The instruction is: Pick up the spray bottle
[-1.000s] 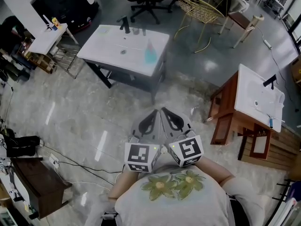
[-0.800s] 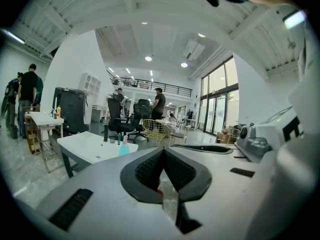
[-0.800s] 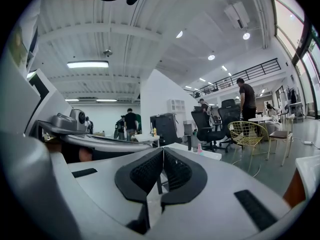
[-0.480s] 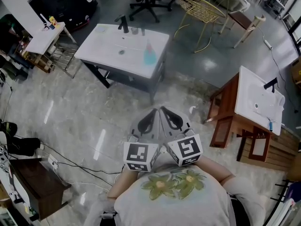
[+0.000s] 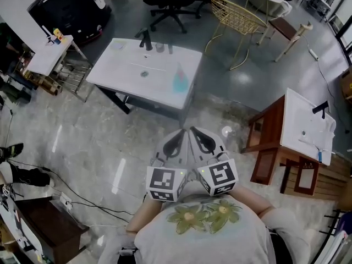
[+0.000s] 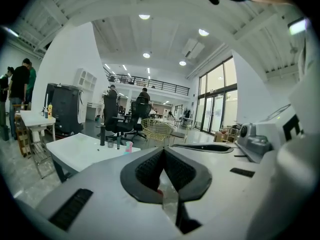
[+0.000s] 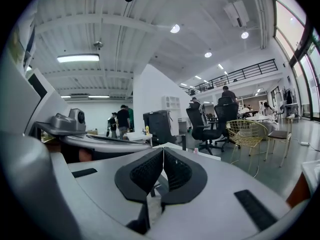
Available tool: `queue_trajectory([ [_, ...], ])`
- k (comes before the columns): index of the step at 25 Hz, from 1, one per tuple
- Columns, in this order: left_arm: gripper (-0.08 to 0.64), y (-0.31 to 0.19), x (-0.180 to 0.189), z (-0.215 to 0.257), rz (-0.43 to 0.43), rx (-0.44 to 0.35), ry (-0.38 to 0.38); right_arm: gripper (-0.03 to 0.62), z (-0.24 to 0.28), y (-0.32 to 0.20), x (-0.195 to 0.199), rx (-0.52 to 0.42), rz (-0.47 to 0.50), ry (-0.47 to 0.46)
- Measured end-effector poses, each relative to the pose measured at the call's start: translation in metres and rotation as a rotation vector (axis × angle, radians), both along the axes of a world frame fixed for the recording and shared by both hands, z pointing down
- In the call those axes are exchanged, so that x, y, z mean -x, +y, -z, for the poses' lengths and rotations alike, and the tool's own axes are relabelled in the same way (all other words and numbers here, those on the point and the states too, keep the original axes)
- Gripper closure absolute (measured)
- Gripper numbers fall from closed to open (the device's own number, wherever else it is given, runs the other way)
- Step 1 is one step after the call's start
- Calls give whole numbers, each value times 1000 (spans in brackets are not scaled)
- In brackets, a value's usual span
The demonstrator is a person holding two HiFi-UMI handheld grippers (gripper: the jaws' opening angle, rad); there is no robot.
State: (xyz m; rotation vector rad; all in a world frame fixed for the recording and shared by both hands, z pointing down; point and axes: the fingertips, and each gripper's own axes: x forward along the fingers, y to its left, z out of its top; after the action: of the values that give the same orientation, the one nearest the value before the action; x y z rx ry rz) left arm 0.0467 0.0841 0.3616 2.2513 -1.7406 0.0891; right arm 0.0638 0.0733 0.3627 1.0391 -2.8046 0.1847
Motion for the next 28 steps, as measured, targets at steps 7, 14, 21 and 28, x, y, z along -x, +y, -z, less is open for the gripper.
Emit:
queue_trajectory([
  [7, 551, -37, 25, 0, -31, -3, 5, 569, 0, -36, 24, -1, -40, 8],
  [14, 551, -63, 42, -8, -56, 7, 20, 569, -5, -63, 39, -4, -81, 60],
  [21, 551, -82, 55, -11, -87, 9, 37, 569, -5, -81, 52, -12, -111, 80],
  [28, 551, -96, 69, -9, -119, -1, 38, 569, -11, -94, 65, -13, -148, 79],
])
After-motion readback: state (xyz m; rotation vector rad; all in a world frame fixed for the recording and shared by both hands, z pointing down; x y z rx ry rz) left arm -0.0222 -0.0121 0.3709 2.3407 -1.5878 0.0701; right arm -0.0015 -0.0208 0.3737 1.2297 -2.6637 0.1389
